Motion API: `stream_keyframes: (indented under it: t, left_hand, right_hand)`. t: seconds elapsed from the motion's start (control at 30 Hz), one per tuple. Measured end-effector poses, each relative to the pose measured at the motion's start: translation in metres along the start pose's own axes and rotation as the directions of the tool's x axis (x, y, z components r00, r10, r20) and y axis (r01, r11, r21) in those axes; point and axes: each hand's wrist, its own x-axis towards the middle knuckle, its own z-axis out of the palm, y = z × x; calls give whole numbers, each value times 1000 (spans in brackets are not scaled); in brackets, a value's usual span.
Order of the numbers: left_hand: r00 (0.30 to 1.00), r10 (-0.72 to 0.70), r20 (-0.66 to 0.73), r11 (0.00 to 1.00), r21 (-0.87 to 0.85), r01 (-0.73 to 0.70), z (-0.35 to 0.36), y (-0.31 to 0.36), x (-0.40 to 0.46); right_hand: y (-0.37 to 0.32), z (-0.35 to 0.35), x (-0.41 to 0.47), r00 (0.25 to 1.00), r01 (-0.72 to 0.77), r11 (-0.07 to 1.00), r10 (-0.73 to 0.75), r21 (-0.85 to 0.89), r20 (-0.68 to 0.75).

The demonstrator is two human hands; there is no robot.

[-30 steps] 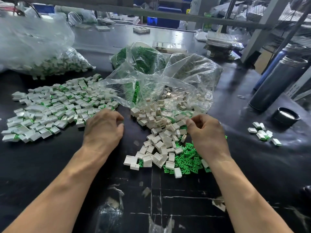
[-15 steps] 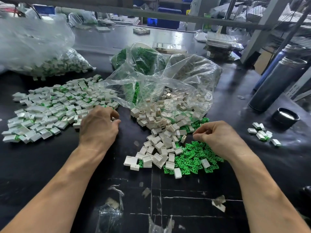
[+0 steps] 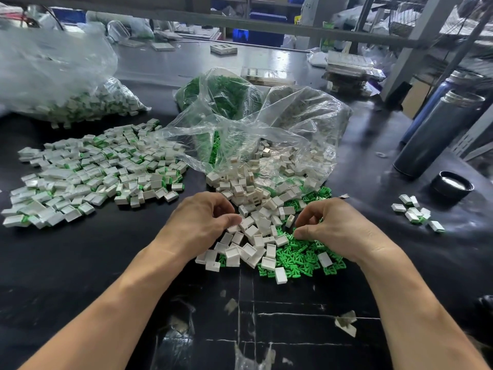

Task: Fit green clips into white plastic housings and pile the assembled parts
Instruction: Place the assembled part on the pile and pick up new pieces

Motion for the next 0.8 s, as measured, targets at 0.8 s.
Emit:
stream_keyframes:
  t: [0.8]
  left_hand:
    - [1000,-5,-7,988,-155,4,16,11,-3]
  right_hand:
    - [-11,16,2,953,139,964,-69,226,-295]
